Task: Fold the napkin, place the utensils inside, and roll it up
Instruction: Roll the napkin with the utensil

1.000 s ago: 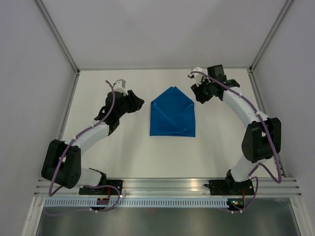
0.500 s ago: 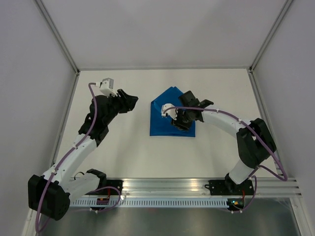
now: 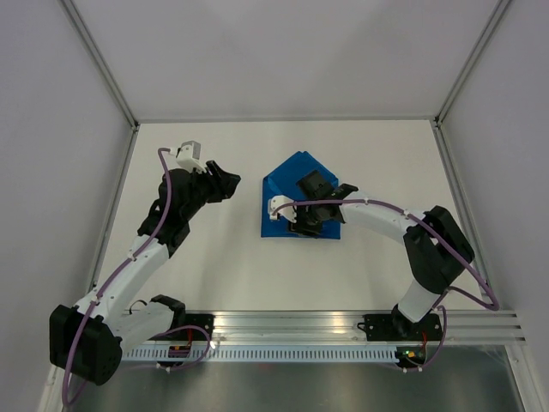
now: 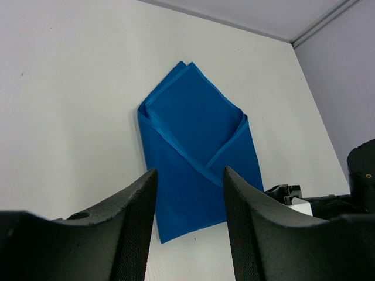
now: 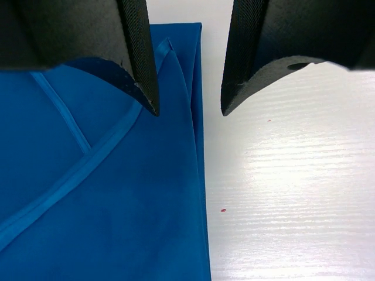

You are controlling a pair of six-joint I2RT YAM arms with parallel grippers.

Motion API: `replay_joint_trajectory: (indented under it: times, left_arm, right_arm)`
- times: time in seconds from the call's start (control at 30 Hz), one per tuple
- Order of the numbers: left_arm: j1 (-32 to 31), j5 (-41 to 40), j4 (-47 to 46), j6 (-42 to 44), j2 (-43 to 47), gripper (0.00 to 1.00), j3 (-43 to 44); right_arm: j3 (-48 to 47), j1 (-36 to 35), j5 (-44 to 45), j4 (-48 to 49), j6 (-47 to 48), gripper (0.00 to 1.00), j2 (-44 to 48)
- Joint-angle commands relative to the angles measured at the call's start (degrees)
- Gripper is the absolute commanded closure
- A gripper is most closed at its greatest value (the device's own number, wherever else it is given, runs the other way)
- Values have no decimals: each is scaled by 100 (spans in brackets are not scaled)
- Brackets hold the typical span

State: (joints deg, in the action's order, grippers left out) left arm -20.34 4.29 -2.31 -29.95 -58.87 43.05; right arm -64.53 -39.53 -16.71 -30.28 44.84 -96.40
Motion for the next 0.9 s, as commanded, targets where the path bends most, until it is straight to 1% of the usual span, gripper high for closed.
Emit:
replay_joint_trajectory:
  times: [0.0,0.27,0.87]
  left_arm:
    - [-14,63,-68,297,51,46,-7]
    - [-14,141,-95,376,-19,46,-42]
    - [-40,212,-86,658,-160,46,-42]
  right_arm:
    - [-15,7,-96,277,139,48,-177]
    - [-77,-2,-34,347,297,47,-581]
    - [195,-2,221,664,376,45,-784]
